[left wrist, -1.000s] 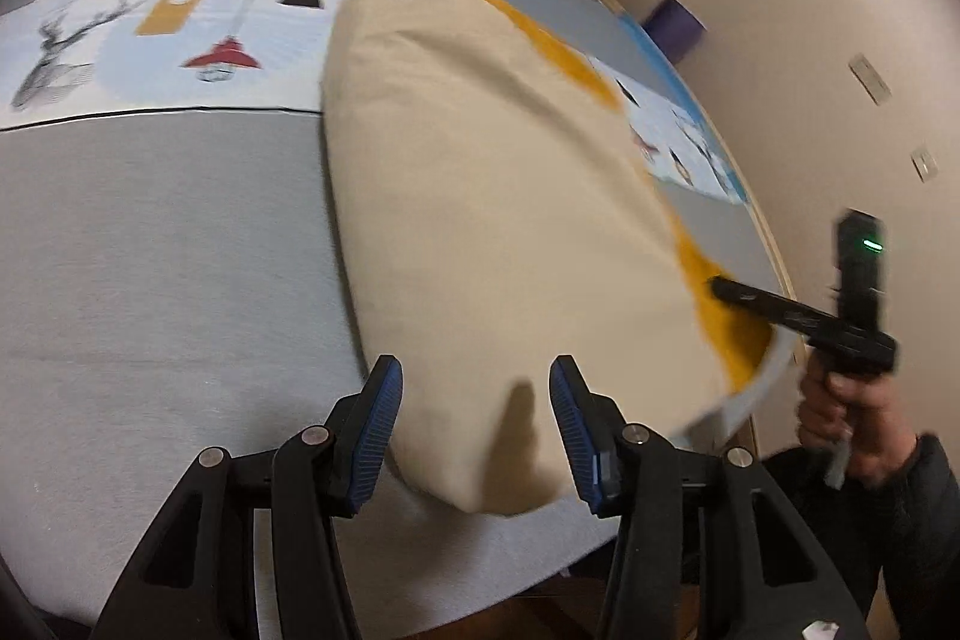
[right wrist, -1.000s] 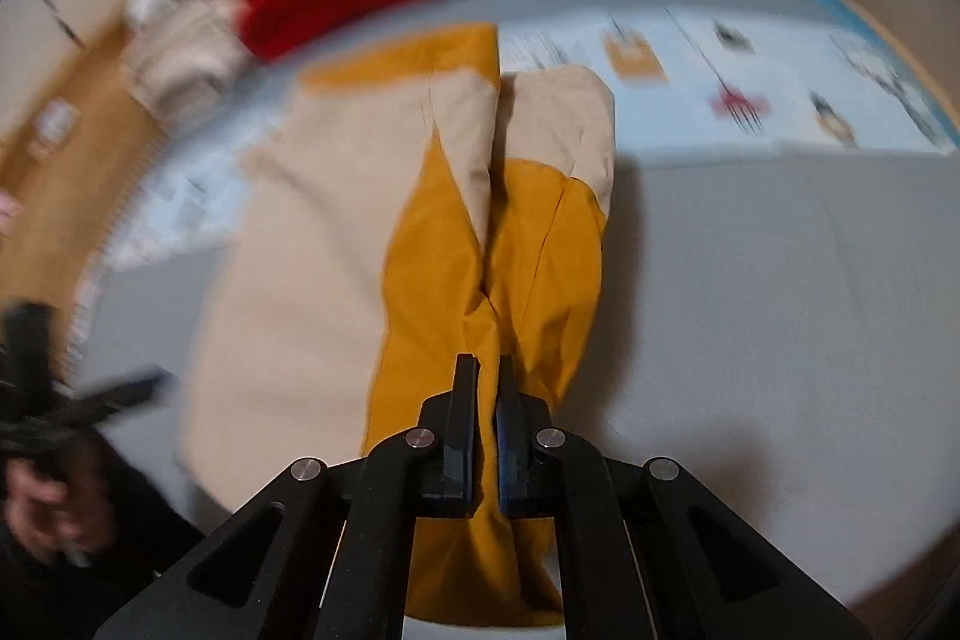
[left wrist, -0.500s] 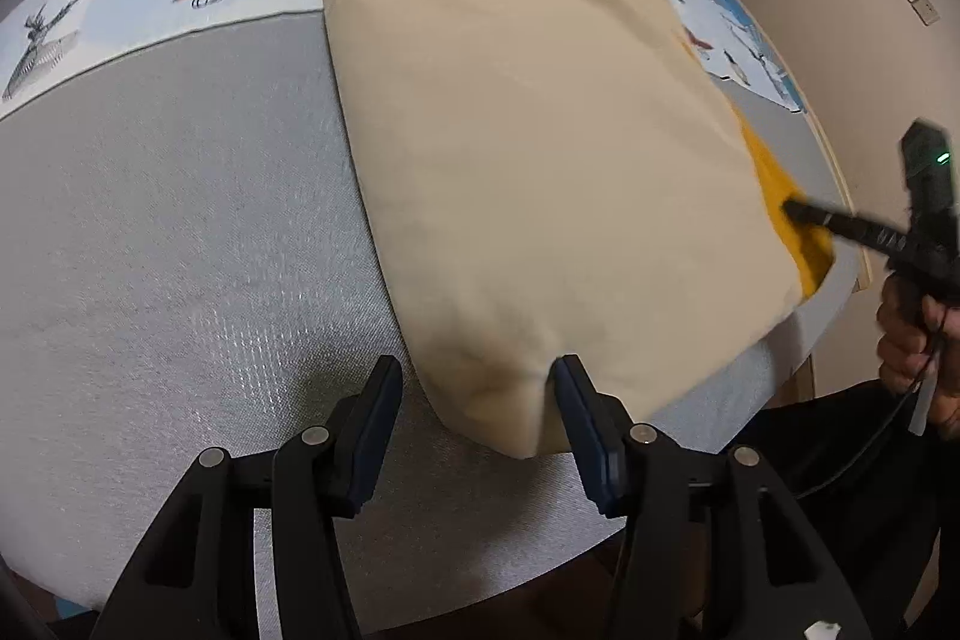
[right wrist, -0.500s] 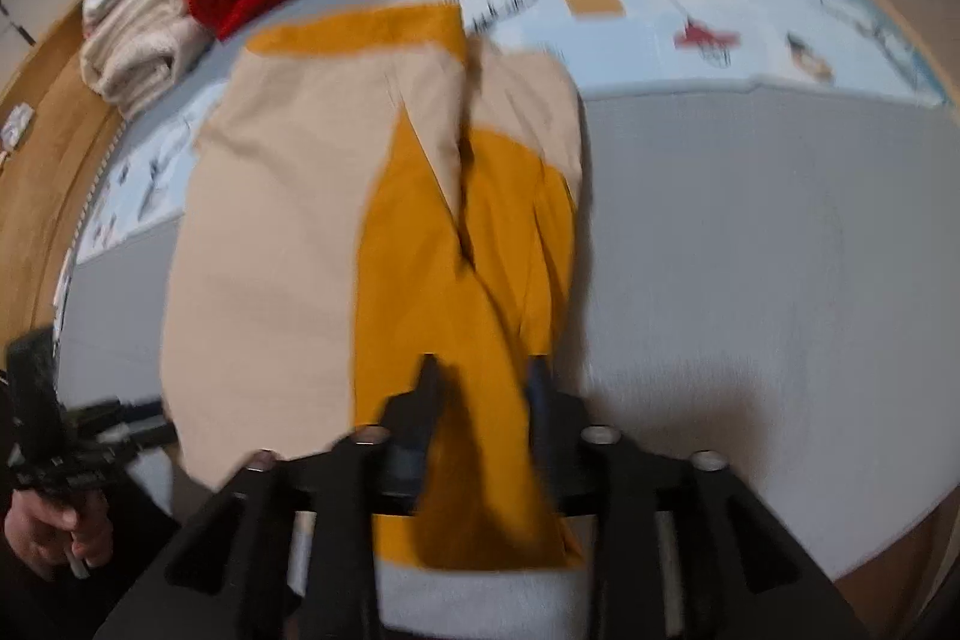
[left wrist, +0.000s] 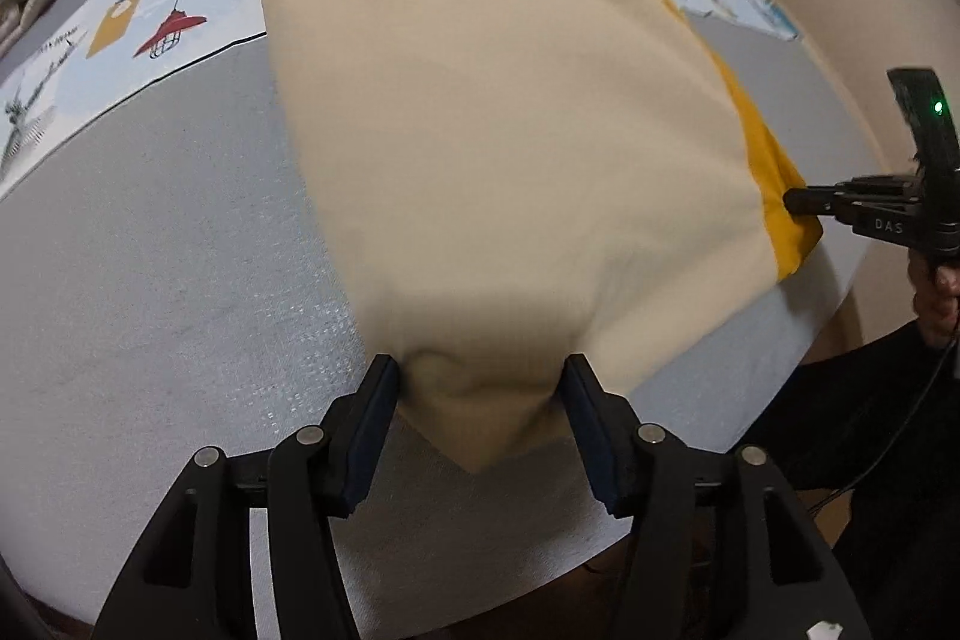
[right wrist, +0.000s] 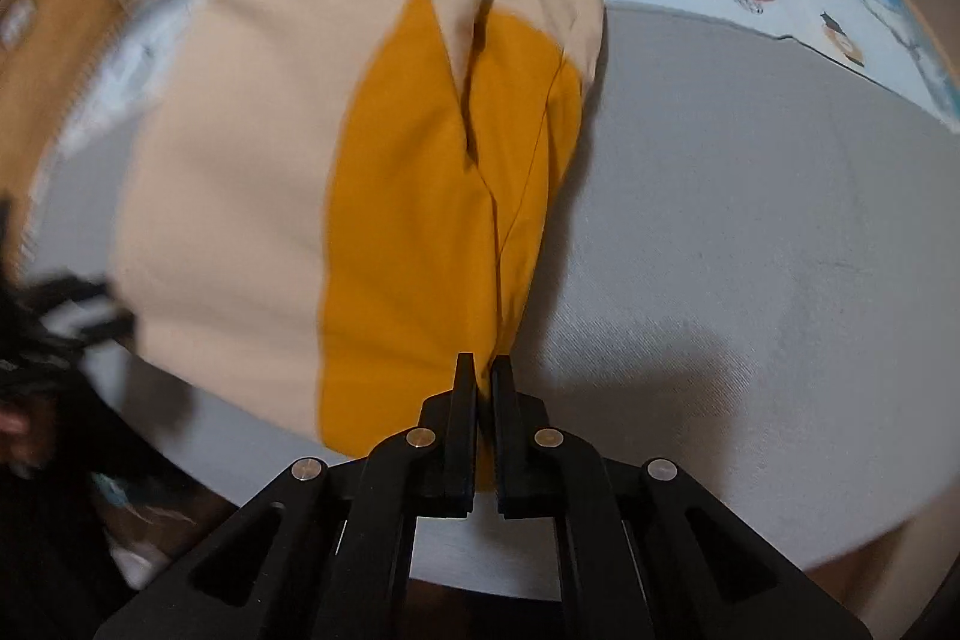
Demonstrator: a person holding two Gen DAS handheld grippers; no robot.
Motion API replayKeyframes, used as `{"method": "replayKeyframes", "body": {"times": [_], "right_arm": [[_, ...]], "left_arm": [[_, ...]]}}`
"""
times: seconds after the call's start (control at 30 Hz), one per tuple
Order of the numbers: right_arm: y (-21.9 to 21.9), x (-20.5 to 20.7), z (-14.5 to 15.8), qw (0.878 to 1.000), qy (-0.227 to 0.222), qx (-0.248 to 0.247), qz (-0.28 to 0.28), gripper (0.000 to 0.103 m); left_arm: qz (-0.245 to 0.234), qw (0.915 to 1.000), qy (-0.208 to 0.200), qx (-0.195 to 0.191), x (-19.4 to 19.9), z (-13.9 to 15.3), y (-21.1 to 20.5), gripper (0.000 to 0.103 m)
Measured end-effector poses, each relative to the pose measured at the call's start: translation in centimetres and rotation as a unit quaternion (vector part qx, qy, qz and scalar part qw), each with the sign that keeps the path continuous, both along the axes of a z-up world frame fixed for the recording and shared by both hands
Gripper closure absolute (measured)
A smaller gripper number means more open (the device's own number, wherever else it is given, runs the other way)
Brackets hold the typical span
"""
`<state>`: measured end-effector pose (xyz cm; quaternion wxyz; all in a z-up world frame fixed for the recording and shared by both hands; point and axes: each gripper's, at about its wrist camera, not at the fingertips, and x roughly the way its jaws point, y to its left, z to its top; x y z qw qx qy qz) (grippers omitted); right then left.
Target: Fold large clothes
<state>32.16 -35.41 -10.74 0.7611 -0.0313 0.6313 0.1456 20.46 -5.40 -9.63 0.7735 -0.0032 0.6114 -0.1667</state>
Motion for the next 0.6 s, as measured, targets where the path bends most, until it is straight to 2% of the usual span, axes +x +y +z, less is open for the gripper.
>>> {"method": "replayKeyframes", "body": {"times": [0.1,0.13,0.2,0.3,0.37,0.47,0.53,0.6], "right_arm": [[0.5,0.7,0.6,1.000,0.004,-0.013,0.000,0.098],[0.3,1.0,1.1,1.000,-0.002,-0.009,-0.009,0.093],[-0.7,1.7,3.9,0.998,-0.050,0.012,-0.045,0.089],[-1.8,2.9,8.2,0.985,-0.145,0.050,-0.083,0.077],[-1.8,4.2,9.5,0.977,-0.172,0.077,-0.098,0.071],[-0.9,6.8,9.3,0.974,-0.166,0.110,-0.105,0.069],[0.5,8.4,8.4,0.977,-0.146,0.112,-0.107,0.069],[1.6,10.3,7.4,0.979,-0.133,0.111,-0.109,0.069]], "left_arm": [[0.012,0.9997,0.020,-0.005,0.3,1.2,0.1,0.052],[0.011,0.9997,0.018,-0.011,0.6,2.3,0.2,0.052],[-0.003,0.9999,-0.009,-0.007,1.1,5.0,0.3,0.052],[-0.016,0.9979,-0.063,-0.002,3.6,9.1,1.1,0.052],[-0.011,0.9960,-0.089,-0.001,6.4,10.9,2.0,0.052],[-0.002,0.9917,-0.129,0.003,10.4,12.1,3.6,0.054],[0.009,0.9898,-0.142,-0.001,12.6,11.5,4.2,0.059],[0.029,0.9905,-0.133,-0.018,13.7,9.9,5.1,0.064]]}}
